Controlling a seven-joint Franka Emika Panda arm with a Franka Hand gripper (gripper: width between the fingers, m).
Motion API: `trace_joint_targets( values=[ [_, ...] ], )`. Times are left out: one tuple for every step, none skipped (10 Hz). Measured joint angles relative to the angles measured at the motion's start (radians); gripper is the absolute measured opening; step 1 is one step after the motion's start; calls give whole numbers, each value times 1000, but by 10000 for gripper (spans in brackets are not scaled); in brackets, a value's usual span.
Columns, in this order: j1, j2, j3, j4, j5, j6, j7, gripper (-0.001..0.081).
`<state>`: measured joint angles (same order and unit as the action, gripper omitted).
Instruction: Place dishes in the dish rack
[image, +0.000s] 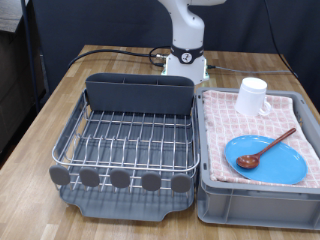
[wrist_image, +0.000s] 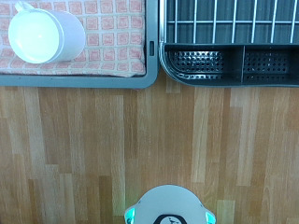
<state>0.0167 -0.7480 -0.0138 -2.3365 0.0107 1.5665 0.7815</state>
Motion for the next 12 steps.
trace_joint_targets(
  values=[
    [-4, -1, 1, 3, 0, 1, 34, 802],
    [-7, -1, 5, 10, 0, 1, 77, 802],
    [-7, 2, 17, 17, 7, -2, 123, 802],
    [-6, 11, 39, 26, 16, -3, 173, 802],
    [-5, 26, 71, 36, 31, 4, 231, 802],
    [-3, 43, 104, 46, 58, 32, 289, 802],
    [4, 62, 130, 53, 76, 66, 307, 802],
    [15, 87, 152, 65, 84, 85, 305, 802],
    [23, 122, 157, 91, 84, 86, 301, 802],
    [21, 121, 157, 90, 84, 85, 304, 802],
    [19, 125, 161, 90, 84, 86, 326, 802],
    [19, 141, 176, 92, 84, 107, 360, 802]
  ],
)
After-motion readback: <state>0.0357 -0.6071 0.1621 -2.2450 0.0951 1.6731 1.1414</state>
